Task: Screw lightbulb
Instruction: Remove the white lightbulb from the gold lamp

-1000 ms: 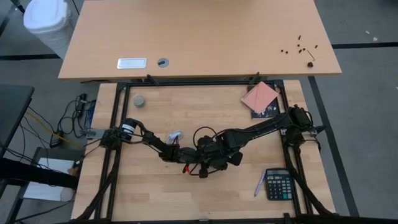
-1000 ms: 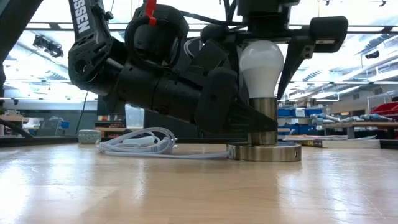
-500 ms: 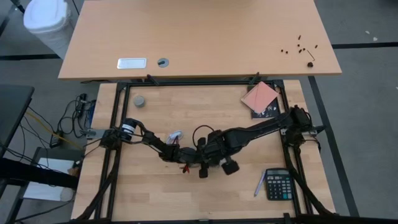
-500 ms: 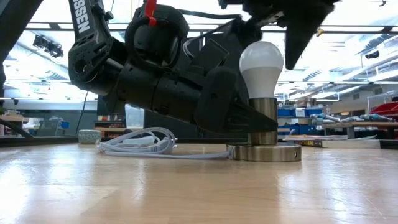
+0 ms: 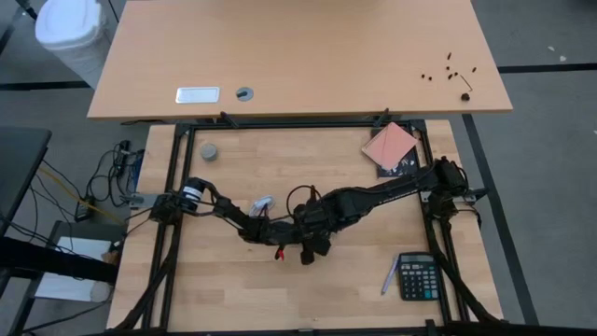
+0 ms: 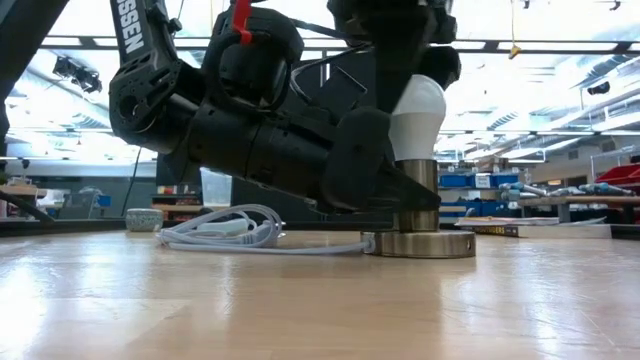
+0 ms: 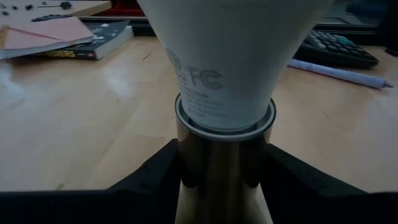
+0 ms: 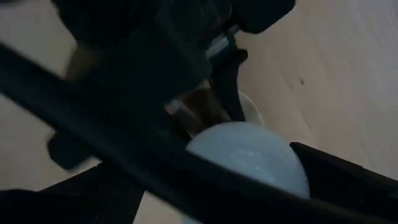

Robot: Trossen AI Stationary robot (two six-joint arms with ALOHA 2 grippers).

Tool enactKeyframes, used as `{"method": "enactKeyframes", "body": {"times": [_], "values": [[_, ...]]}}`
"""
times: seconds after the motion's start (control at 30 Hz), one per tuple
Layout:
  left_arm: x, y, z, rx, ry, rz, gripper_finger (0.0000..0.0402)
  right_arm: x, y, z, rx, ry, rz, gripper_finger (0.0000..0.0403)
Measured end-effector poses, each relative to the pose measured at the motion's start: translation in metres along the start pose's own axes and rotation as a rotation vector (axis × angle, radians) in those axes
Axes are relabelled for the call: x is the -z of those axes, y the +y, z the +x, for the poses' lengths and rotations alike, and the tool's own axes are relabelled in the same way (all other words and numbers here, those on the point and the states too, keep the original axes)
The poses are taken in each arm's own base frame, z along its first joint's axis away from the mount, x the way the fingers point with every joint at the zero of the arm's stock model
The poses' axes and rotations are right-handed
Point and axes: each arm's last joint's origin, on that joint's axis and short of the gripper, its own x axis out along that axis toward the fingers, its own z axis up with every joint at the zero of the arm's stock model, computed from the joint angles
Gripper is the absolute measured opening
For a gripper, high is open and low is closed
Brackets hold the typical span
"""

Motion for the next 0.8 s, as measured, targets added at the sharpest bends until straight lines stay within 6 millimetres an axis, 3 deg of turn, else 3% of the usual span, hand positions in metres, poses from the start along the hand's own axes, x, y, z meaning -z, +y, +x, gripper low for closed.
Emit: {"method": "enactKeyframes", "body": {"times": [0.23, 0.43, 0.8], "values": [[0.000, 0.001, 0.000, -0.028, -0.006, -0.029, 0.0184, -0.002, -0.001, 0.004, 0.051, -0.045, 0.188, 0.0380], [-0.001, 0.001, 0.000, -0.028, -0.010, -0.039, 0.0184, 0.006, -0.007, 0.021, 0.097, -0.014, 0.285, 0.0377], [-0.001, 0.001, 0.000, -0.024, -0.010, -0.040, 0.0184, 0.008, -0.012, 0.030, 0.127, -0.020, 0.301, 0.0375]]}}
